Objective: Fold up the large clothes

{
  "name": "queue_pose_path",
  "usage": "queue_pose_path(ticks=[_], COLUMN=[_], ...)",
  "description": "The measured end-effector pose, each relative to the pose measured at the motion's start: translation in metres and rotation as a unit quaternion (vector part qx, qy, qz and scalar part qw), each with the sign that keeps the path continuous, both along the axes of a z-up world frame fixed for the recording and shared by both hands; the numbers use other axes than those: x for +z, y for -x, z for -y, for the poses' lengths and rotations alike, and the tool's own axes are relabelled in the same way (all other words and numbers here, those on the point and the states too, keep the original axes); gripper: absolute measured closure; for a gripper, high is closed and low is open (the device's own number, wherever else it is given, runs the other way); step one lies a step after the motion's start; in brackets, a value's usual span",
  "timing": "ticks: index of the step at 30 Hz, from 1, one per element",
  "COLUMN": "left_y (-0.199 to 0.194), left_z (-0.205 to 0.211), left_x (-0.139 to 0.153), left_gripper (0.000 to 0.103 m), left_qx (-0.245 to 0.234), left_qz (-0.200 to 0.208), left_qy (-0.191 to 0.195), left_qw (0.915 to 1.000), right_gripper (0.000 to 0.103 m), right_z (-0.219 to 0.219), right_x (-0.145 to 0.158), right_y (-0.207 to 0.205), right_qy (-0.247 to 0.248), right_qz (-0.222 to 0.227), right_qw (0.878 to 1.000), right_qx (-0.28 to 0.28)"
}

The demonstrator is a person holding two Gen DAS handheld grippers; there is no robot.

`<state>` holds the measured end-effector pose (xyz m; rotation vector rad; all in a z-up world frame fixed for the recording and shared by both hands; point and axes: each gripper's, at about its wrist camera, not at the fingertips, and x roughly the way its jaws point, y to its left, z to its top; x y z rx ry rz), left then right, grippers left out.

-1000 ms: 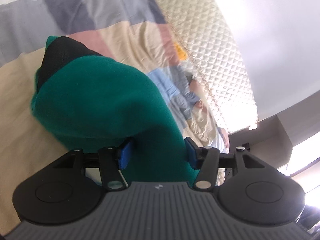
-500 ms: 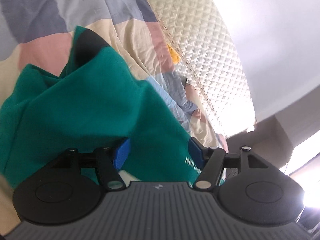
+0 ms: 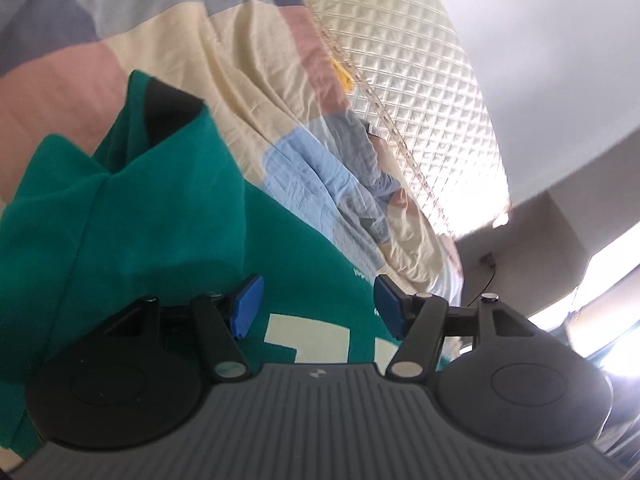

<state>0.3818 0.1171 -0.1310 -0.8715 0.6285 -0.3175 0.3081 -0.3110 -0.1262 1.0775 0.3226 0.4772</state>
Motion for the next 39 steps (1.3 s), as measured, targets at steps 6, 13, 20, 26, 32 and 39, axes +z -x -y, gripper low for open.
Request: queue_pose_path(ticks=[6, 13, 20, 26, 32, 39], left_y=[0.025, 0.067, 0.096, 0.079, 0.064, 0.072], left_z=[0.012, 0.036, 0.061, 0.082, 0.094, 0.095], left_x=[0.023, 0.071, 0.074, 0.051, 0.024, 0.024], left_gripper=[0.034, 0.032, 0.031, 0.031, 0.025, 0.025], left_qx=[0.013, 0.026, 0.016, 0.006, 0.004, 0.019], left_qz=[0.015, 0.068, 0.077, 0.046, 0.026, 0.026], left_qy=[-0.066, -0.231, -0.298, -0.350, -0.374, -0.370], left_qw=[0.9976, 0.9701, 0.9512, 0.9356, 0.9272, 0.9285], right_gripper=[0.042, 0.039, 0.039, 0.039, 0.039, 0.039], right_z=[-0.016, -0.037, -0.070, -0.081, -0.083, -0.084], right_x=[0.014, 0.042, 0.055, 0.049, 0.026, 0.020], right_y=[0.019, 0.053, 0.072, 0.067, 0.048, 0.048], right_qy=[0.079, 0.200, 0.330, 0.418, 0.440, 0.428], right_qz=[0.027, 0.038, 0.055, 0.041, 0.029, 0.021], right_qw=[0.996, 0.977, 0.941, 0.905, 0.895, 0.901], right_qx=[-0.041, -0.058, -0.052, -0.074, -0.062, -0.064])
